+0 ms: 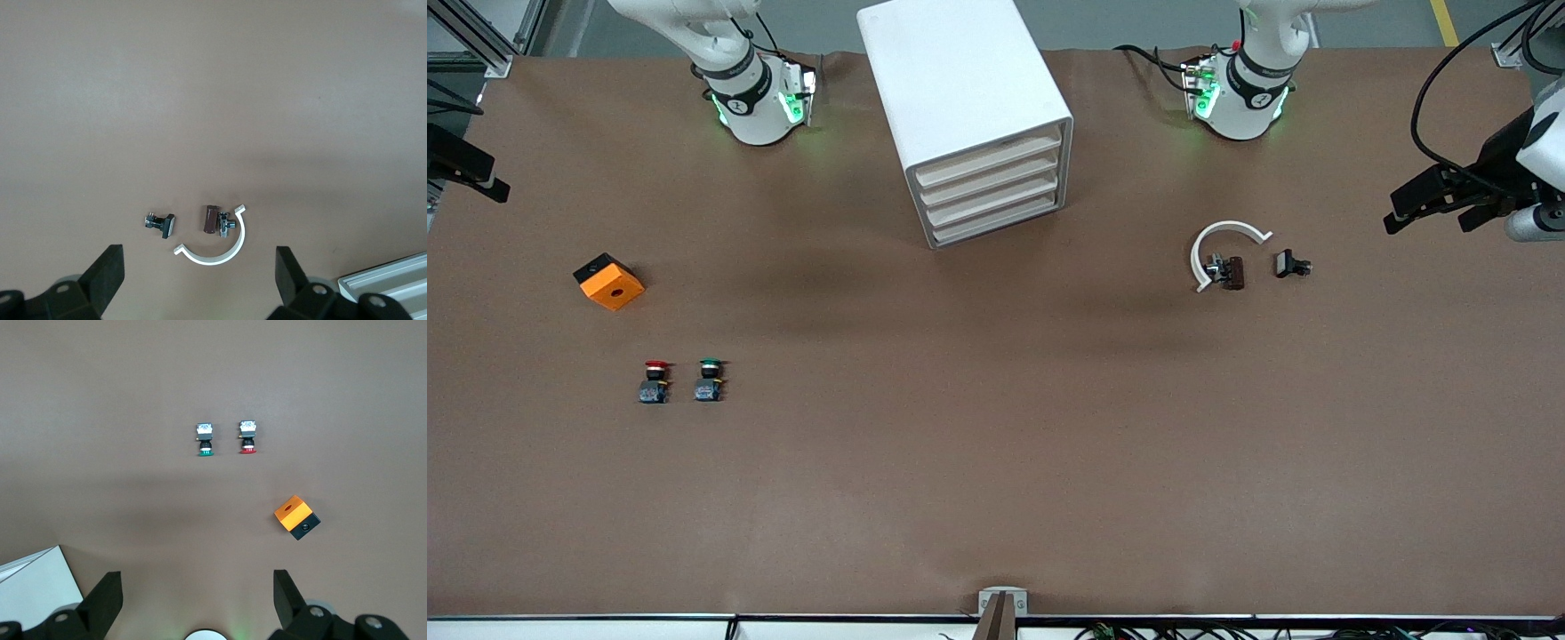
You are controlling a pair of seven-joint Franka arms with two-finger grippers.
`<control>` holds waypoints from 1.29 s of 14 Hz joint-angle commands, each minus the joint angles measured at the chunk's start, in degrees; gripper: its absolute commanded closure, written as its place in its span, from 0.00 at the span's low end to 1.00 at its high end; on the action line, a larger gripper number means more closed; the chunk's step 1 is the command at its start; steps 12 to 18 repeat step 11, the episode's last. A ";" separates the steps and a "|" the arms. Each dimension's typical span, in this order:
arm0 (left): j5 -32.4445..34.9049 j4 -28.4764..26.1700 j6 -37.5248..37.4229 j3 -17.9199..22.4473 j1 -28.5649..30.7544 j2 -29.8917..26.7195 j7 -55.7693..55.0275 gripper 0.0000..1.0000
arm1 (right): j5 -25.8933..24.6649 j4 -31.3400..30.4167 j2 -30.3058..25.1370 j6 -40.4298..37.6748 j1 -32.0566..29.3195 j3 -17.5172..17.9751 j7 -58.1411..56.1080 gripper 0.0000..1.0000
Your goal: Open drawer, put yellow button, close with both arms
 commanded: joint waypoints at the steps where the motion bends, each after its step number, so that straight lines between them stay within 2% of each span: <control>1: 2.04 1.27 -1.77 -0.47 -0.03 -0.24 0.21 0.00 | 0.23 -1.66 -1.61 0.26 -1.13 0.66 0.40 0.00; 18: 2.04 1.54 -1.95 -0.48 -0.12 -0.24 0.74 0.00 | 0.23 -1.66 -1.61 0.26 -1.13 0.66 0.40 0.00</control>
